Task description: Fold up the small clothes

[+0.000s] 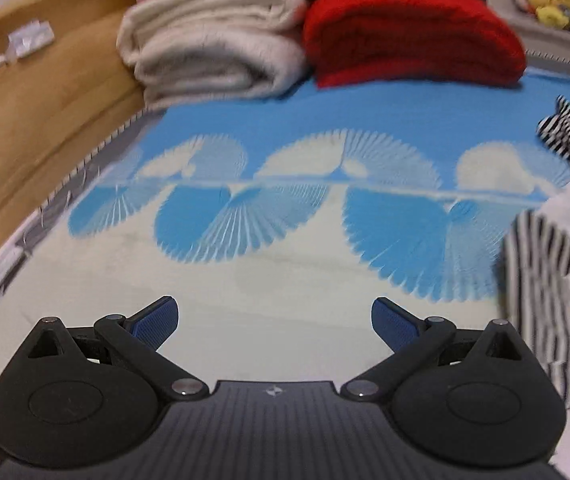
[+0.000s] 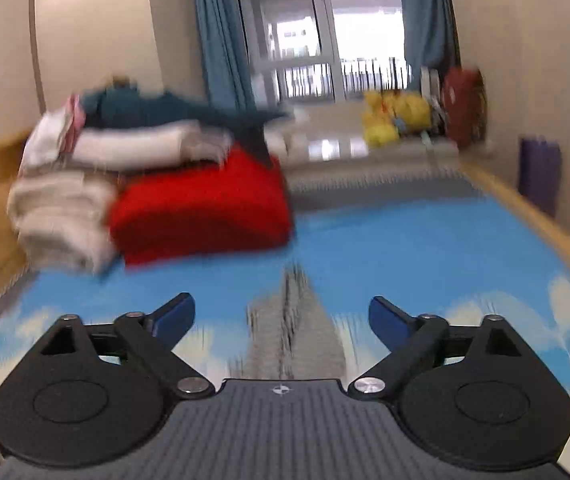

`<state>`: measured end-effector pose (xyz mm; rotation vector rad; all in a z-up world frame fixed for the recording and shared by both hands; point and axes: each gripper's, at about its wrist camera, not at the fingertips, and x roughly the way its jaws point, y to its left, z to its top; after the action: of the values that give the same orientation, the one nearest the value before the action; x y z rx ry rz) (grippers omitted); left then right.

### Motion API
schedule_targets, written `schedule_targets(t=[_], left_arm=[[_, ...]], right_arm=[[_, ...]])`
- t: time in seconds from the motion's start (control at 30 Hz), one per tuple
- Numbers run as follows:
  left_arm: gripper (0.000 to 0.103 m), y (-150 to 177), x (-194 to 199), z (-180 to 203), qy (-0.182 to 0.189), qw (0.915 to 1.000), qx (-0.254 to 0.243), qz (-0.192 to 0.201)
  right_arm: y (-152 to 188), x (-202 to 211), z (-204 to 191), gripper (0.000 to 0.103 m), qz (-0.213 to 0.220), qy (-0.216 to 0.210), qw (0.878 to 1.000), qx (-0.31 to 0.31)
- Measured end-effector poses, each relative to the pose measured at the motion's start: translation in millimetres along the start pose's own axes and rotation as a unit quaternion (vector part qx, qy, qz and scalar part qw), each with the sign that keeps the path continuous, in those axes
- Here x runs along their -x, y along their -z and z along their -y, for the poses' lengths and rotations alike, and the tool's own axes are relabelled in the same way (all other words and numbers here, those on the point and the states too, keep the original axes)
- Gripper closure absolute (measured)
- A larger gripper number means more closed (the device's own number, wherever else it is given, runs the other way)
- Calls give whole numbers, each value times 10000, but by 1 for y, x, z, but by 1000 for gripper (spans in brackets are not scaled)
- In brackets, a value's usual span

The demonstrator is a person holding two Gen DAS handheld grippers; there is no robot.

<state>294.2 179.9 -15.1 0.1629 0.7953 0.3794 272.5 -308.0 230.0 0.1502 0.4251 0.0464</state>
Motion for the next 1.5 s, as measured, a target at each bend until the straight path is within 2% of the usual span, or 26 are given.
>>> schedule_targets(t=[0.1,0.17,0.23,0.33,0.47,0.57,0.6,0.63,0.67,0.7,0.73,0.83,0.9,1.0,1.07,1.13,1.17,1.27,1.33,1.37,1.4,1.43,1.47,1.5], left_arm=[[0,6,-19,-7,-312,9993,-112,-145],[0,9,-29,-14,-485,9984,-176,-248],[0,13,-37,-22,-526,9979,-126,-355],[0,15,-44,-29,-493,9976,-9,-489],[0,17,-47,-27,-298,9978,12,-599],[0,17,-48,-18,-94,9979,-50,-646],[0,17,-47,-14,-74,9978,-85,-646],[0,18,-46,-11,-35,9979,-139,-626],[0,19,-46,-9,-33,9979,-186,-615],[0,19,-46,-6,-38,9979,-209,-612],[0,20,-45,-4,-4,9979,-222,-615],[0,18,-41,-3,167,9979,-115,-618],[0,16,-35,-1,245,9981,-65,-565],[0,12,-28,1,267,9984,-11,-495],[0,10,-23,3,324,9984,51,-470],[0,8,-17,5,348,9982,109,-473],[0,7,-14,7,390,9981,138,-460],[0,5,-4,11,476,9977,220,-427],[0,6,4,16,510,9976,226,-405],[0,7,7,20,514,9977,204,-397],[0,9,11,24,502,9979,163,-370],[0,11,13,27,456,9983,118,-342],[0,14,15,33,356,9989,49,-313],[0,17,16,37,255,9992,-22,-301]], right_arm=[[-38,-93,-19,6,289,322,9990,127],[-41,-162,-21,6,183,433,9989,-2],[-27,-235,-16,6,-176,649,9974,-278],[14,-332,-10,6,-706,810,9916,-716],[61,-416,-23,6,-1031,954,9877,-684],[88,-457,-38,10,-1092,1108,9871,-384],[94,-463,-41,20,-1046,1172,9873,-256],[99,-469,-43,60,-1042,1182,9874,-125],[103,-476,-43,89,-1135,1176,9865,34],[105,-480,-42,98,-1278,1210,9843,91],[105,-479,-41,98,-1224,1308,9838,48],[83,-445,-28,98,-702,1467,9860,-368],[57,-405,-12,98,-372,1418,9829,-1111],[28,-328,3,98,-161,828,9743,-2089],[23,-265,5,98,-87,419,9649,-2589],[33,-197,1,98,40,48,9623,-2721],[43,-165,-1,97,124,-117,9610,-2760],[102,-66,-5,97,173,-549,9611,-2701],[165,-13,-5,91,-49,-388,9640,-2632],[199,8,-3,91,-344,-293,9661,-2543],[229,20,-5,86,-751,-253,9680,-2380],[259,24,-9,79,-1425,-297,9679,-2048],[285,25,-10,79,-2020,-274,9624,-1797],[300,28,-5,79,-2271,-167,9579,-1749]])
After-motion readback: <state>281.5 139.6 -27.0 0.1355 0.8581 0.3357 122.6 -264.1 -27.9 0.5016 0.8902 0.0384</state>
